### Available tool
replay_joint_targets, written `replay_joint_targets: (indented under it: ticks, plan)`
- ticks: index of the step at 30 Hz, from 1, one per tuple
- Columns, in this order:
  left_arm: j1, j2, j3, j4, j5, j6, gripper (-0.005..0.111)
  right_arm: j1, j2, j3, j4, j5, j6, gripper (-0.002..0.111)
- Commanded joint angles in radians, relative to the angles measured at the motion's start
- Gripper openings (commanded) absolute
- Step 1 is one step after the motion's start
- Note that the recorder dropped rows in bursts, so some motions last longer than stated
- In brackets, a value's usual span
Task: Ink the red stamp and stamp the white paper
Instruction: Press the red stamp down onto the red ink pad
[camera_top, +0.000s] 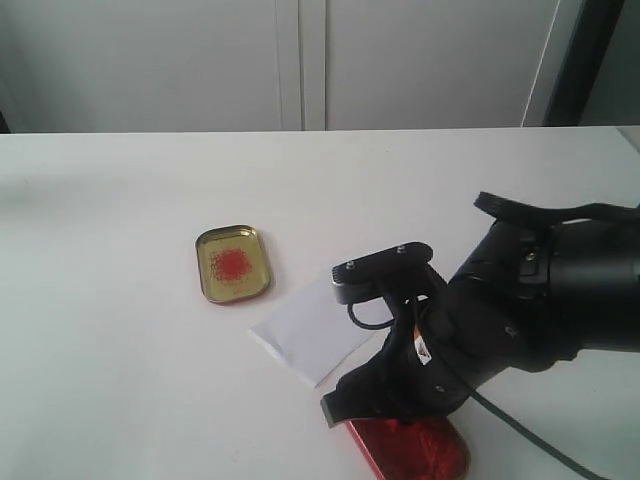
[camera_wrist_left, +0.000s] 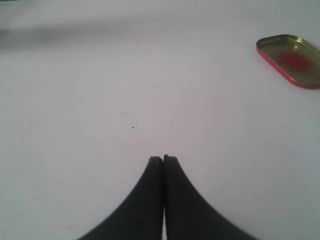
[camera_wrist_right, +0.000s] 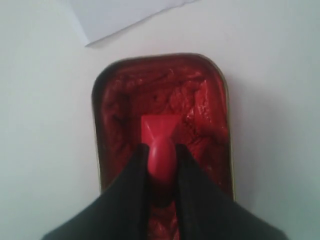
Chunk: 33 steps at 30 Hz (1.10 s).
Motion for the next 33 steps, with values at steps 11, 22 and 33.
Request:
replay_joint_targets:
  ticks: [11, 22, 33]
  plan:
    - [0.001, -0.004, 0.004, 0.000, -0.003, -0.002, 0.000, 0.001, 0.040, 0.004, -0.075, -0.061, -0.073, 0.000]
    - [0.001, -0.004, 0.004, 0.000, -0.003, -0.002, 0.000, 0.001, 0.182, 0.004, -0.075, -0.071, -0.105, 0.000]
    - [0.001, -0.004, 0.004, 0.000, -0.003, -0.002, 0.000, 0.001, 0.235, 0.005, -0.075, -0.007, -0.132, 0.000]
